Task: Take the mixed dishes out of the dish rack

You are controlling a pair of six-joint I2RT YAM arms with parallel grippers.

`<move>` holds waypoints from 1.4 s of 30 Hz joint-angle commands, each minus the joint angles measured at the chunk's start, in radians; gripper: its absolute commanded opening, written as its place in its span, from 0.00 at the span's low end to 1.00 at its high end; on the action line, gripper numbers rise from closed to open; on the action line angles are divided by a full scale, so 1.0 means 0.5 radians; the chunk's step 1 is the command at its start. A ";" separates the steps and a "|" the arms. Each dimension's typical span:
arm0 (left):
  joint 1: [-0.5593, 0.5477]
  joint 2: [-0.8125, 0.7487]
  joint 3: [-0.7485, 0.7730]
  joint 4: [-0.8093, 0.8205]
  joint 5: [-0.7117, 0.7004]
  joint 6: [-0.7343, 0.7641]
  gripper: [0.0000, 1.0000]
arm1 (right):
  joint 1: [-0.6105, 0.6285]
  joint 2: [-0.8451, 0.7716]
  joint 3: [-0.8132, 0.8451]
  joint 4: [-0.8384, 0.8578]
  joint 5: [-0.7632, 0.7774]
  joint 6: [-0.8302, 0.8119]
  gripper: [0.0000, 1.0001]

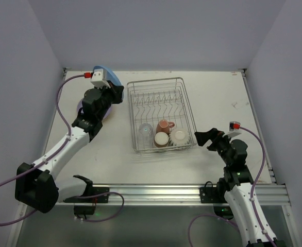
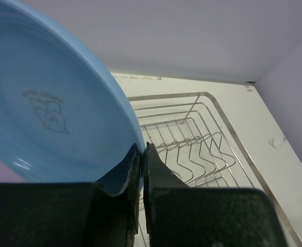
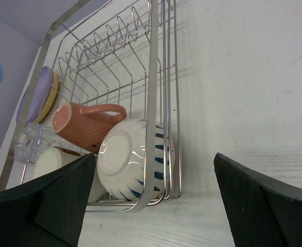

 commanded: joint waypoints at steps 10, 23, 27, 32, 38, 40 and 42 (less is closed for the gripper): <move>-0.001 0.110 0.086 -0.112 -0.501 0.058 0.00 | 0.000 0.017 0.046 0.061 -0.050 -0.029 0.99; 0.032 0.671 0.574 -0.655 -0.851 0.140 0.00 | -0.003 0.035 0.052 0.061 -0.060 -0.033 0.99; 0.069 0.831 0.669 -0.772 -0.918 0.162 0.00 | -0.003 0.029 0.055 0.061 -0.066 -0.033 0.99; 0.100 0.911 0.673 -0.791 -0.909 0.165 0.00 | 0.000 0.038 0.052 0.061 -0.066 -0.036 0.99; 0.100 0.954 0.666 -0.828 -0.964 0.141 0.01 | -0.003 0.026 0.049 0.061 -0.057 -0.033 0.99; 0.100 0.978 0.685 -0.861 -0.992 0.119 0.02 | 0.000 0.023 0.049 0.061 -0.057 -0.029 0.99; 0.100 0.999 0.700 -0.886 -1.032 0.110 0.02 | -0.003 0.023 0.049 0.061 -0.054 -0.033 0.99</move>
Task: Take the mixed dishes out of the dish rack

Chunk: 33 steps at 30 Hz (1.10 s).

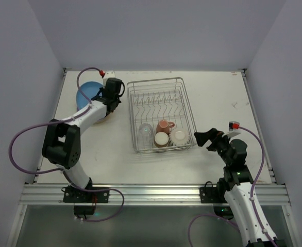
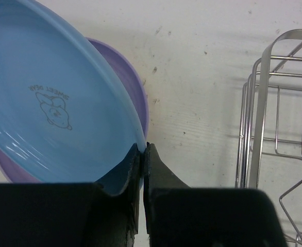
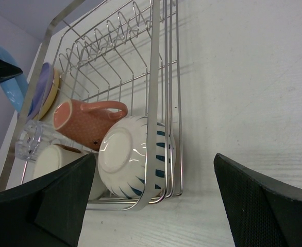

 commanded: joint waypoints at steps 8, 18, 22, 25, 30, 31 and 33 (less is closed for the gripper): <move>0.016 0.080 0.115 -0.083 -0.332 -0.015 0.06 | 0.000 -0.010 0.049 0.060 -0.038 -0.032 0.99; 0.019 0.142 0.146 -0.126 -0.339 -0.034 0.14 | -0.003 -0.016 0.046 0.060 -0.044 -0.032 0.99; 0.019 0.151 0.143 -0.126 -0.339 -0.028 0.15 | -0.003 -0.019 0.046 0.057 -0.044 -0.032 0.99; 0.022 0.160 0.143 -0.129 -0.339 -0.028 0.15 | -0.003 -0.016 0.046 0.060 -0.047 -0.032 0.99; 0.022 0.157 0.146 -0.135 -0.329 -0.031 0.16 | 0.000 -0.013 0.046 0.060 -0.044 -0.032 0.99; 0.022 0.154 0.146 -0.138 -0.329 -0.031 0.17 | -0.003 -0.016 0.049 0.060 -0.044 -0.032 0.99; 0.025 0.154 0.149 -0.144 -0.333 -0.040 0.30 | -0.003 -0.013 0.046 0.060 -0.044 -0.032 0.99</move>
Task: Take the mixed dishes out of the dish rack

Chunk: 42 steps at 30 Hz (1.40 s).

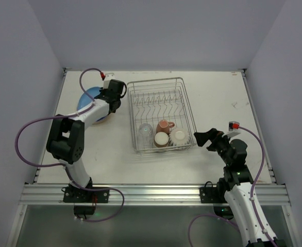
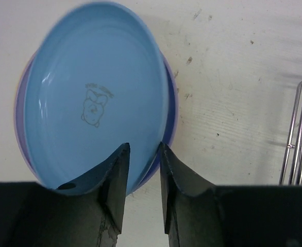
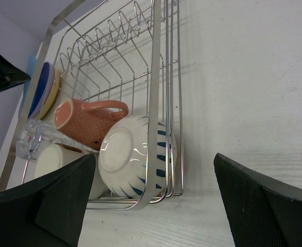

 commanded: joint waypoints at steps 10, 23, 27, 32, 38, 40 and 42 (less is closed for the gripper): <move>0.026 -0.065 0.057 0.020 0.043 -0.029 0.39 | 0.000 -0.002 0.052 0.057 -0.033 -0.032 0.99; 0.026 -0.329 -0.157 0.336 0.504 0.001 0.44 | 0.000 0.001 0.052 0.057 -0.073 -0.044 0.99; 0.026 -0.479 -0.268 0.444 0.552 0.026 0.47 | 0.000 -0.057 0.025 0.109 -0.088 -0.050 0.99; 0.026 -0.767 -0.626 0.774 0.828 -0.011 0.55 | 0.003 -0.115 0.009 0.109 -0.116 -0.056 0.99; 0.023 -1.016 -0.949 0.849 1.093 -0.158 0.62 | 0.006 0.035 0.077 0.087 -0.134 -0.081 0.71; 0.023 -1.062 -0.958 0.797 1.142 -0.186 0.62 | 0.006 0.099 0.098 0.081 -0.131 -0.093 0.64; 0.017 -1.102 -0.922 0.699 1.157 -0.189 0.61 | 0.018 0.112 0.117 0.078 -0.122 -0.102 0.57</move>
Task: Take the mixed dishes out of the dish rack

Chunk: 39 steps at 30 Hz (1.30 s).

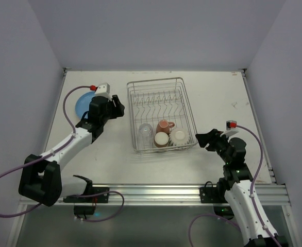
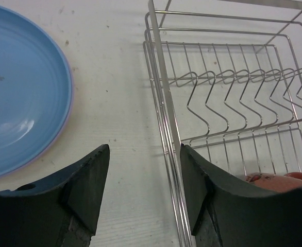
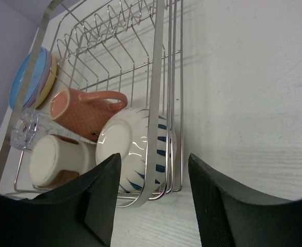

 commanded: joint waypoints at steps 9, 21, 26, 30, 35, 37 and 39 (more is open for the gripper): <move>-0.044 -0.225 0.021 -0.120 0.148 -0.103 0.62 | 0.053 0.222 0.235 -0.007 -0.015 -0.064 0.60; -0.290 -0.106 0.051 -0.240 -0.141 -0.069 0.63 | 0.326 0.599 0.557 -0.200 0.408 -0.140 0.56; -0.318 -0.060 0.061 -0.276 -0.131 -0.093 0.62 | 0.384 0.740 0.624 -0.246 0.567 -0.149 0.51; -0.333 -0.044 0.055 -0.326 -0.159 -0.118 0.61 | 0.412 0.783 0.655 -0.271 0.638 -0.153 0.51; -0.357 -0.044 0.030 -0.323 -0.168 -0.146 0.61 | 0.442 0.884 0.716 -0.304 0.654 -0.159 0.51; -0.361 -0.032 0.024 -0.322 -0.168 -0.152 0.60 | 0.464 0.936 0.750 -0.320 0.672 -0.168 0.48; -0.370 -0.020 0.021 -0.316 -0.162 -0.152 0.55 | 0.479 0.970 0.781 -0.332 0.675 -0.174 0.40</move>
